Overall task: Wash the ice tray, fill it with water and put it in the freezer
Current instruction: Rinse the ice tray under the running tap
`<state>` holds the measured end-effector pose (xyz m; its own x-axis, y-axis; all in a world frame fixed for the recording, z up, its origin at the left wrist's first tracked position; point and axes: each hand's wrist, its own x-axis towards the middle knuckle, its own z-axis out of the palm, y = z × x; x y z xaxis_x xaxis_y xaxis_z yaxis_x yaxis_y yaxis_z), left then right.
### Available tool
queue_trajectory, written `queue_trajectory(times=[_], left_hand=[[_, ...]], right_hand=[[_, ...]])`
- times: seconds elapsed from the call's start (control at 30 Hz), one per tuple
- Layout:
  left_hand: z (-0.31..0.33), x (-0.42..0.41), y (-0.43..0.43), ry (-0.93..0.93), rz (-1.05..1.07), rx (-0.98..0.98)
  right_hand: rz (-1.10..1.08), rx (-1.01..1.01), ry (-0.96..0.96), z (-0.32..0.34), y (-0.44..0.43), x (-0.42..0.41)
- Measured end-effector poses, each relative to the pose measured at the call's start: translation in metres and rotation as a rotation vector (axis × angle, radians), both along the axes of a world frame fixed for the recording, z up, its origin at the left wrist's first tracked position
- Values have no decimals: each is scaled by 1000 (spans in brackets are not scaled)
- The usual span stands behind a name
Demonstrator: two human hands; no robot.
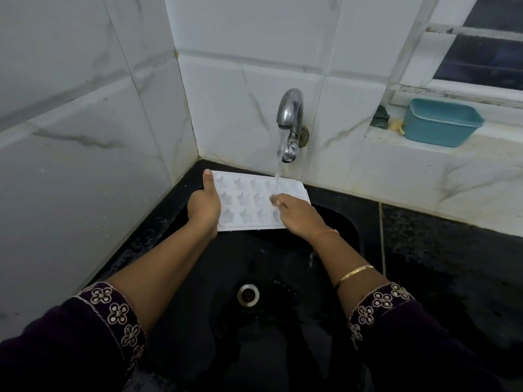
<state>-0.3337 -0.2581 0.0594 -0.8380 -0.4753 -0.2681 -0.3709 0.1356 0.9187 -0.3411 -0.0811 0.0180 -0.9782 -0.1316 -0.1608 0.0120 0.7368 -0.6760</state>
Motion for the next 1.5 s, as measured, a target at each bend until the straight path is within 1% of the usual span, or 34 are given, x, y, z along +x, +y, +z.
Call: queue_trajectory(times=[0.1, 0.23, 0.33, 0.43, 0.53, 0.6, 0.7, 0.8, 0.9, 1.03, 1.2, 1.37, 1.43, 1.5], left_hand=[[1, -1, -4, 5, 18, 8], [1, 1, -6, 2, 28, -38], [1, 2, -4, 20, 15, -68], [4, 0, -5, 31, 27, -33], [7, -1, -7, 65, 44, -65], [5, -1, -10, 76, 50, -75], [4, 1, -17, 27, 62, -52], [4, 4, -20, 10, 67, -26], [6, 7, -20, 31, 60, -64], [13, 9, -26, 44, 59, -102], [9, 12, -25, 21, 48, -45], [15, 11, -30, 26, 56, -69], [15, 11, -31, 34, 58, -60], [13, 12, -30, 31, 51, -62]], right_hand=[[58, -93, -31, 2, -3, 2], [54, -91, -43, 2, -1, 4], [-56, -42, 32, -2, 1, 4], [-158, -152, 133, -4, -2, 8], [-277, -294, 232, -1, -4, 10], [-318, -306, 221, 1, -2, 9], [-237, -169, 87, -1, 0, 4], [-148, -78, 18, -2, -6, -2], [-86, -49, 13, 1, -13, -5], [-27, -127, -1, 1, -6, -3], [-74, 28, 4, -1, -6, -9], [33, -156, -29, -2, -5, -4], [29, -162, -35, -2, -1, -4], [-10, -109, -36, 1, -2, -5]])
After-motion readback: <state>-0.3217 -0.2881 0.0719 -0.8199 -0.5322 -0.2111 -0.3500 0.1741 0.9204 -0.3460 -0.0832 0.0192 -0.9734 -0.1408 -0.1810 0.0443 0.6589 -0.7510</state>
